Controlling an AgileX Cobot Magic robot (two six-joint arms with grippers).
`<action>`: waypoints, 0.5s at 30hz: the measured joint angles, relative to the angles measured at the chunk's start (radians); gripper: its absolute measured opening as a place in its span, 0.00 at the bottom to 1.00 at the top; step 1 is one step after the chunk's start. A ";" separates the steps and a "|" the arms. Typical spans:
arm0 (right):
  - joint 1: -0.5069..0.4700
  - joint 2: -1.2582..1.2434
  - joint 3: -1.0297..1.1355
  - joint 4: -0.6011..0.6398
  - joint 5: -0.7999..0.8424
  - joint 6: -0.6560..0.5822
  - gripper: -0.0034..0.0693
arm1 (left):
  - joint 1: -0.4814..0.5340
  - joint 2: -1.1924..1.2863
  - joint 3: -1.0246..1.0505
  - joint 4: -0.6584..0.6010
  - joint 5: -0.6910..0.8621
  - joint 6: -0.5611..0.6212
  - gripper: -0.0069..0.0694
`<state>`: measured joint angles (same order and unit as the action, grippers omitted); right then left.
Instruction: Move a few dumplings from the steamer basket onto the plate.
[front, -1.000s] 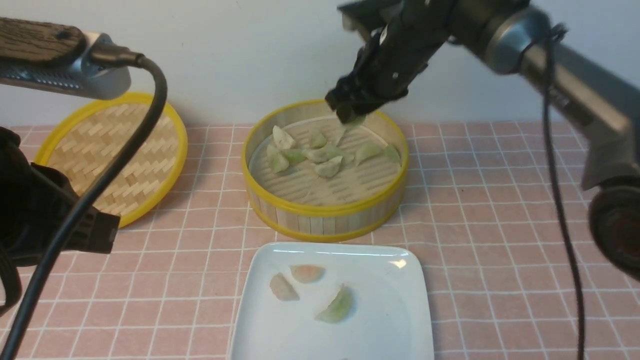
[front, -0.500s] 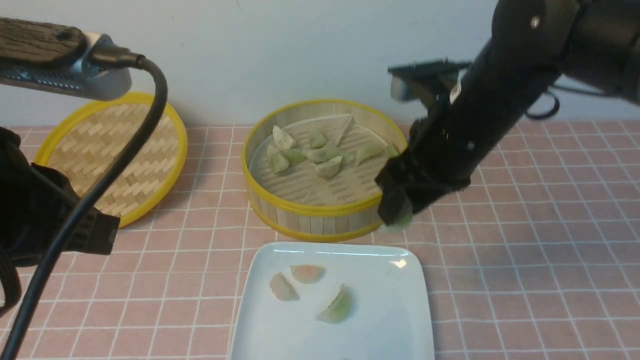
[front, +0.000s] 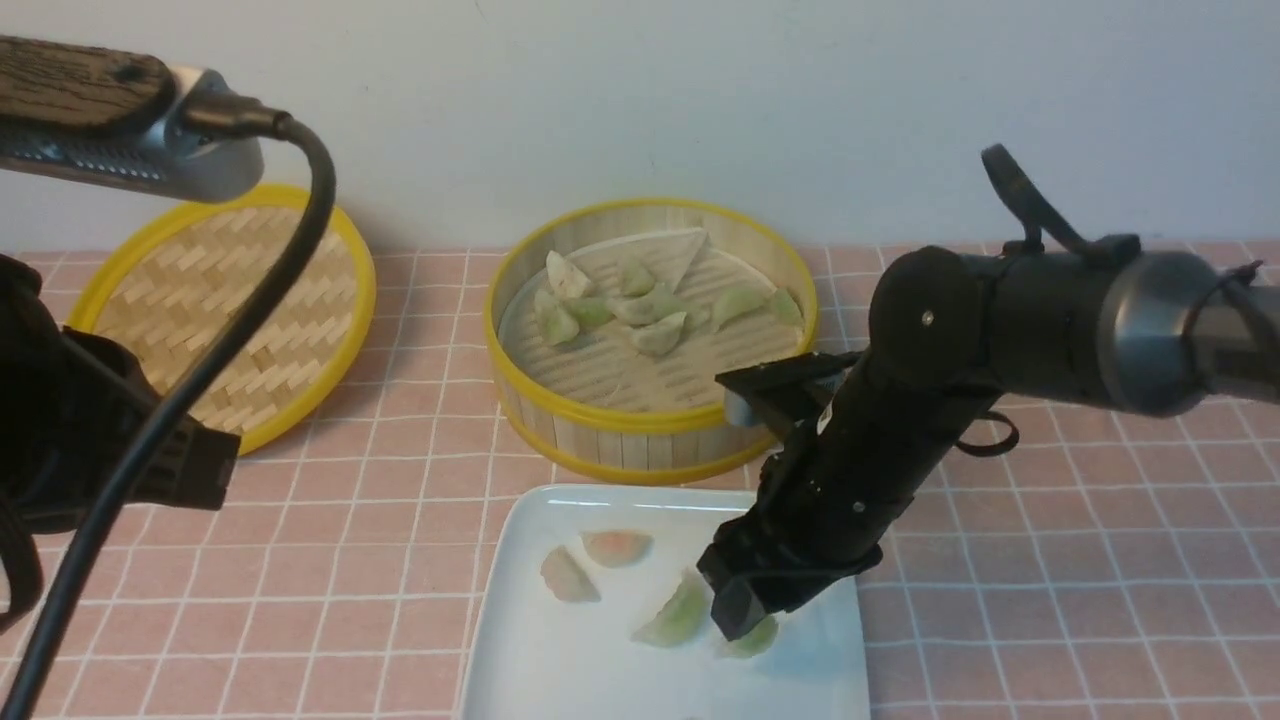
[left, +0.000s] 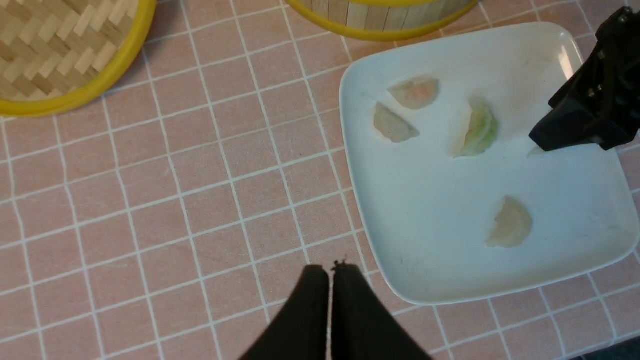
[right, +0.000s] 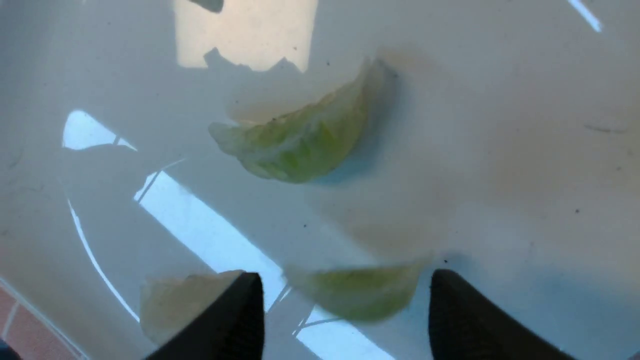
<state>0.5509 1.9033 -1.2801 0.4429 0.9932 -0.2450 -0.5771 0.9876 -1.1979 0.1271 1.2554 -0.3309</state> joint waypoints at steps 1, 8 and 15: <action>0.000 0.000 -0.023 -0.014 0.029 0.017 0.71 | 0.000 0.000 0.000 0.000 0.000 0.000 0.08; 0.000 -0.038 -0.120 -0.149 0.196 0.128 0.79 | 0.000 0.000 0.000 0.000 0.000 0.000 0.08; 0.000 -0.407 -0.061 -0.294 0.225 0.263 0.32 | 0.000 0.000 0.000 0.000 -0.005 0.000 0.08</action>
<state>0.5509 1.4959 -1.3408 0.1487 1.2185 0.0182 -0.5771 0.9876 -1.1979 0.1271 1.2506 -0.3309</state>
